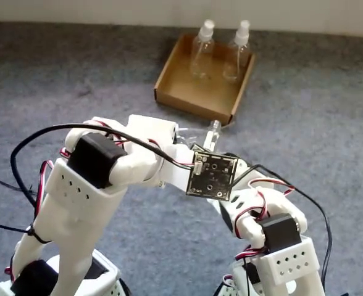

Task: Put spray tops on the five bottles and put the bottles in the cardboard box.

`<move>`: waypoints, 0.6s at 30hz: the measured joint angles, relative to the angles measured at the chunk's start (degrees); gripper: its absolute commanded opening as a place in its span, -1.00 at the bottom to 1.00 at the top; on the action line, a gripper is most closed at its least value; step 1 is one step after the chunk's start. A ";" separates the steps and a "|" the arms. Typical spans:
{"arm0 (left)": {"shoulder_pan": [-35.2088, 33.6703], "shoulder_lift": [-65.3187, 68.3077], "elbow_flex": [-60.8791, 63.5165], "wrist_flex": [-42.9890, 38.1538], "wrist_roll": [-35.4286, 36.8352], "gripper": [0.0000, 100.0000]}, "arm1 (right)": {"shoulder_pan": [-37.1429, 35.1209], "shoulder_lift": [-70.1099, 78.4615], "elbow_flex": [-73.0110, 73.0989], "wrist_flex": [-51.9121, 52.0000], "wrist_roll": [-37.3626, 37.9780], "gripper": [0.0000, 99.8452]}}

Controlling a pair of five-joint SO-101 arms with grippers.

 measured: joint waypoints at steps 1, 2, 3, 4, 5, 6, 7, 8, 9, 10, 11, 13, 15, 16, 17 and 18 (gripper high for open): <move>0.00 0.88 -0.09 0.00 -0.44 -0.98 | 0.00 0.09 0.09 0.00 0.00 -0.99; 0.00 1.85 -0.09 0.00 -0.79 -0.98 | 0.00 0.09 0.09 0.00 0.00 -0.99; 0.00 2.64 -0.09 0.00 -0.88 -0.98 | 0.00 0.09 0.09 0.00 0.00 -0.99; 0.00 3.16 -0.18 0.00 -1.49 -0.98 | 0.00 0.09 0.09 0.09 0.00 -0.99; 0.00 3.60 -0.26 0.09 -1.93 -0.97 | 0.00 0.18 0.18 0.09 0.00 -0.99; 0.00 3.87 -0.26 0.09 -2.20 -0.94 | 0.00 0.18 0.18 0.09 0.00 -0.99; 0.00 4.04 -0.26 0.09 -2.46 -0.90 | 0.00 0.18 0.18 0.09 0.00 -0.99; 0.00 4.04 -0.62 0.09 -2.55 -0.85 | 0.00 0.18 0.18 0.09 0.00 -0.99; 0.00 4.04 -1.14 0.18 -2.64 -0.81 | 0.00 0.18 0.18 0.09 0.00 -0.99; 0.00 4.04 -1.67 0.18 -2.64 -0.77 | 0.00 0.09 0.18 0.09 -0.09 -0.99; 0.00 4.13 -2.46 0.18 -2.64 -0.74 | 0.00 0.09 0.09 0.09 -0.18 -0.99; 0.00 4.48 -3.78 0.26 -2.73 -0.71 | 0.00 0.09 0.09 0.00 -0.26 -0.99; 0.18 5.27 -4.84 0.26 -2.90 -0.69 | -0.88 0.00 0.09 -0.62 -0.26 -0.99; 0.18 5.27 -5.19 0.26 -3.08 -0.69 | -0.97 0.00 0.09 -0.97 -1.05 -0.99; 0.18 5.36 -5.36 0.26 -3.16 -0.69 | -1.14 0.09 0.18 -1.76 -1.76 -0.99; 0.18 5.36 -5.54 0.26 -3.25 -0.69 | -1.14 -0.26 0.70 -2.99 -2.55 -0.99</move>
